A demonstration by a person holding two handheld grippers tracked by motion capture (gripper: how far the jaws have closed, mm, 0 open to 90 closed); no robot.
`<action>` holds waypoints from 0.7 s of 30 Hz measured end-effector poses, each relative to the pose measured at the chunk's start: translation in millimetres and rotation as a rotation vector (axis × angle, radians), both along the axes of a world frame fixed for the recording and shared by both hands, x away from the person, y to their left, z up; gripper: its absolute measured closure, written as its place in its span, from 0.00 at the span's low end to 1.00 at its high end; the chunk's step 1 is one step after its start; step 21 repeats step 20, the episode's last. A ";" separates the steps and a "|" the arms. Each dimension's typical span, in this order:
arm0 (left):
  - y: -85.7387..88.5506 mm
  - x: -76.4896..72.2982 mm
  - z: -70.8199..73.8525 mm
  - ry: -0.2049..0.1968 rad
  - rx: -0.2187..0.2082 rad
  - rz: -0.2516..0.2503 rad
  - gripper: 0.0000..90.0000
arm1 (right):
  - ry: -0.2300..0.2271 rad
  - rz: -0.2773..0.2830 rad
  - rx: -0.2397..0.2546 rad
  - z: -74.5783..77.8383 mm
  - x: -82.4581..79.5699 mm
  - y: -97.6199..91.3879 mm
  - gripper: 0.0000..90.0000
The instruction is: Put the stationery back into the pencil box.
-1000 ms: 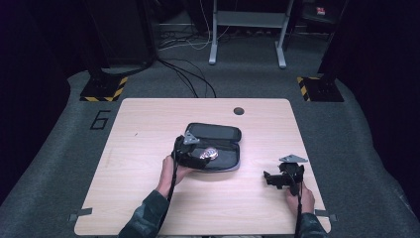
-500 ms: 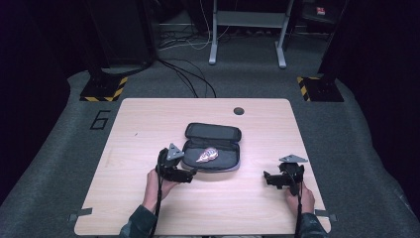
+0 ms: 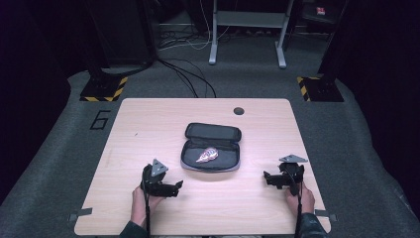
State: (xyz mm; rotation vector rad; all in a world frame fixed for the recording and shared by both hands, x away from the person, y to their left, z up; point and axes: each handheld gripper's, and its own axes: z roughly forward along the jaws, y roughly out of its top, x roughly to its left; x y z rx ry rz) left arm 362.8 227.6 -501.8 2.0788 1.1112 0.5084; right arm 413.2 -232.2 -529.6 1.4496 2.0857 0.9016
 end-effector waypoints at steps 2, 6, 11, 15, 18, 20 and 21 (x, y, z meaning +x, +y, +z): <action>5.4 -4.6 -7.2 0.017 0.007 0.023 0.03 | 0.000 0.000 0.000 0.0 0.0 0.0 0.00; 14.5 -10.1 -15.1 0.013 0.004 0.063 0.00 | 0.000 0.000 0.000 0.0 0.0 0.0 0.00; 18.2 -10.6 -22.8 0.022 0.041 0.081 0.00 | 0.000 0.000 0.000 0.0 0.0 0.0 0.00; 17.2 -11.4 -28.9 0.017 0.029 0.084 0.00 | 0.000 0.000 0.000 0.0 0.0 0.0 0.00; 17.4 -11.3 -29.1 0.026 0.024 0.077 0.00 | 0.000 0.000 0.000 0.0 0.0 0.0 0.00; 17.0 -11.0 -29.2 0.025 0.022 0.077 0.00 | 0.000 0.000 0.000 0.0 0.0 0.0 0.00; 17.0 -11.0 -29.2 0.025 0.022 0.077 0.00 | 0.000 0.000 0.000 0.0 0.0 0.0 0.00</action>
